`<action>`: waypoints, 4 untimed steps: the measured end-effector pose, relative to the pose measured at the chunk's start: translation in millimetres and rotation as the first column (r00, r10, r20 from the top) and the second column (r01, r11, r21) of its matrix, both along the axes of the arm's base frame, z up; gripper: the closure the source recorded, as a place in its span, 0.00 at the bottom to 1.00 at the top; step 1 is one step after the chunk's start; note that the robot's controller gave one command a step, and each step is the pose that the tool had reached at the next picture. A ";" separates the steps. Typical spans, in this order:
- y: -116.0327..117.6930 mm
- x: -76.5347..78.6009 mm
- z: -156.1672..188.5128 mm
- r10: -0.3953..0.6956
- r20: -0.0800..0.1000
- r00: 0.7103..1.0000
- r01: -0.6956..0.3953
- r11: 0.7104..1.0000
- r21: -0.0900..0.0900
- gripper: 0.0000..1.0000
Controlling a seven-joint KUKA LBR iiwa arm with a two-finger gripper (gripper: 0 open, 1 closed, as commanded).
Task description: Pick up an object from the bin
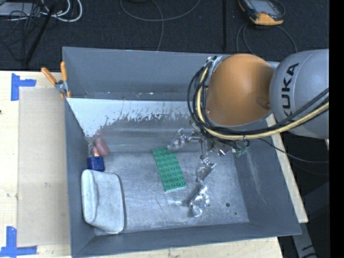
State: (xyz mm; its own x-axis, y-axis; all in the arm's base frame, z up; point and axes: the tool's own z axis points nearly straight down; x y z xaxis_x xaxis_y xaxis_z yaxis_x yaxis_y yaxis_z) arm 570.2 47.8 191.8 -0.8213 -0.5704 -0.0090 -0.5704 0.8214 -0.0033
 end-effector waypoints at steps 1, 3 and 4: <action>-5.4 -18.4 -99.5 0.135 -0.014 0.991 -0.135 0.991 0.000 0.00; -10.1 -2.6 -116.4 0.099 -0.002 0.995 -0.099 0.995 0.002 0.00; -7.8 2.5 -112.0 0.095 0.019 0.995 -0.095 0.995 0.008 1.00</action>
Offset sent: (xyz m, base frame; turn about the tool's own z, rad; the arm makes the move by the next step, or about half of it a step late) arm -0.0170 -0.0059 -0.0960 -0.1382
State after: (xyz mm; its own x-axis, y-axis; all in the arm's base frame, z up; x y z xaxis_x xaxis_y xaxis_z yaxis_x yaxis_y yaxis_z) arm 572.6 40.0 79.8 -0.7631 -0.6457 -0.0290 -0.6457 0.7635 -0.0077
